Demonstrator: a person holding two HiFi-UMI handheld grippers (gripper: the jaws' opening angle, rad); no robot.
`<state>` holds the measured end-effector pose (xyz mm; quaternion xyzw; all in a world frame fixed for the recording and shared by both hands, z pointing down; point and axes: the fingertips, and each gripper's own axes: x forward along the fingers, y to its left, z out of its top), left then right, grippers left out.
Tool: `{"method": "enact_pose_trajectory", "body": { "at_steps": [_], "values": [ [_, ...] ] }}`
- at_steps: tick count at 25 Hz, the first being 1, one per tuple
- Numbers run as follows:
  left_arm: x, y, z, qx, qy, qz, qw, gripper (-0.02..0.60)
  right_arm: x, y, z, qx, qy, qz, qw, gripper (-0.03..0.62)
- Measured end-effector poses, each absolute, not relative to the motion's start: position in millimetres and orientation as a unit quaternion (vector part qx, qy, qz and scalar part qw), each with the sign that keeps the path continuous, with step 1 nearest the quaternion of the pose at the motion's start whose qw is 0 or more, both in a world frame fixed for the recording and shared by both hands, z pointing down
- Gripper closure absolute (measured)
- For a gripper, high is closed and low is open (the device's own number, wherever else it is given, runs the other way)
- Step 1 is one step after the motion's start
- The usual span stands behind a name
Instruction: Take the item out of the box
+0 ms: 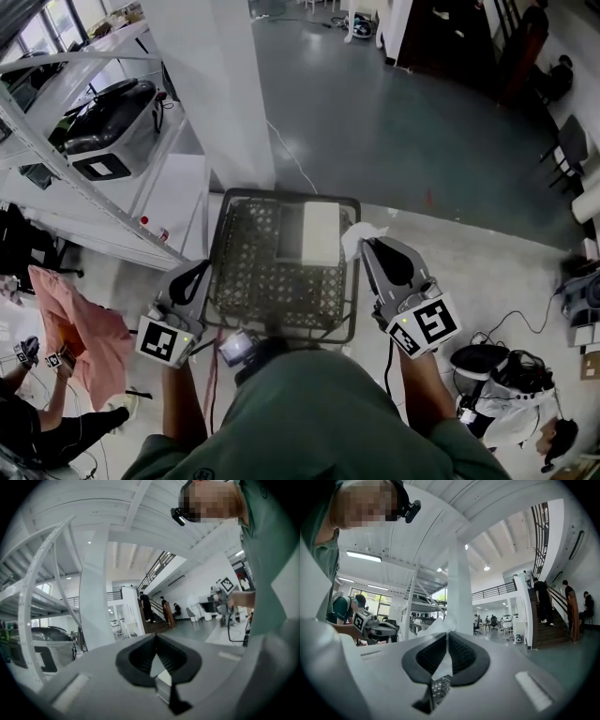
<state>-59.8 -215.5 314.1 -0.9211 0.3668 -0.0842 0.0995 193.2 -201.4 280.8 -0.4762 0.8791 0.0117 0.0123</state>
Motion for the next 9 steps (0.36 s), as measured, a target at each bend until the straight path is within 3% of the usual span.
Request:
{"method": "enact_pose_trajectory", "body": {
  "at_steps": [9],
  "values": [
    [-67,-226,317,-0.919,0.372,-0.088,0.097,0.58,182,-217,289,-0.468,0.883,0.004,0.007,0.577]
  ]
}}
